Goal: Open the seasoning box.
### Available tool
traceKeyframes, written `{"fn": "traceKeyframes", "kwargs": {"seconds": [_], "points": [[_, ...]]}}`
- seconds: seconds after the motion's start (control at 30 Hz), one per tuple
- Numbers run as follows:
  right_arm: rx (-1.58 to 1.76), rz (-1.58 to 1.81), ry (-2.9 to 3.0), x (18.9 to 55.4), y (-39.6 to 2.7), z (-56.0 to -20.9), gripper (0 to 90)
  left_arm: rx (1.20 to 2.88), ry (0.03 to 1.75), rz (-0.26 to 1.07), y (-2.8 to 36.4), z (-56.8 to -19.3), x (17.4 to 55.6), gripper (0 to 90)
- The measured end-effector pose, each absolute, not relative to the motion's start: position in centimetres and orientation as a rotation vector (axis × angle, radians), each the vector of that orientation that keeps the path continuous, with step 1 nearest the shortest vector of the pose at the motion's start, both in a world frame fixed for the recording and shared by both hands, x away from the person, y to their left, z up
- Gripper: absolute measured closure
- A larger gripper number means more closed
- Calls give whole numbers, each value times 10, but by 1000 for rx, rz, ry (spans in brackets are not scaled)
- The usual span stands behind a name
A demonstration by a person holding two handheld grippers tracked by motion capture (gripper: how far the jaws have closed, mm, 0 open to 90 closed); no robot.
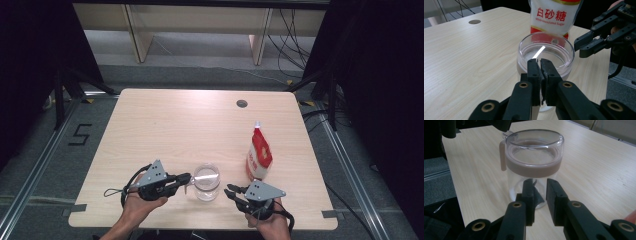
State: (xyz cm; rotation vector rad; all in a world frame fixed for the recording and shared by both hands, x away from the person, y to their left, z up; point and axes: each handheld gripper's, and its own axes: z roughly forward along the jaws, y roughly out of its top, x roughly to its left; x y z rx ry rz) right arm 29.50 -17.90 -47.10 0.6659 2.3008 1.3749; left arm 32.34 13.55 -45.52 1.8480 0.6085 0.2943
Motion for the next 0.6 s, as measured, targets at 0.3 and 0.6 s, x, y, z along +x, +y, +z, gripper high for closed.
{"fn": "traceKeyframes", "kwargs": {"seconds": [0.3, 0.6], "points": [[667, 1392, 2282, 300, -173, -472, 820, 1852, 604, 304, 135, -456, 323, 859], [658, 1403, 2280, 305, -171, -469, 871, 1853, 602, 308, 136, -456, 323, 863]]}}
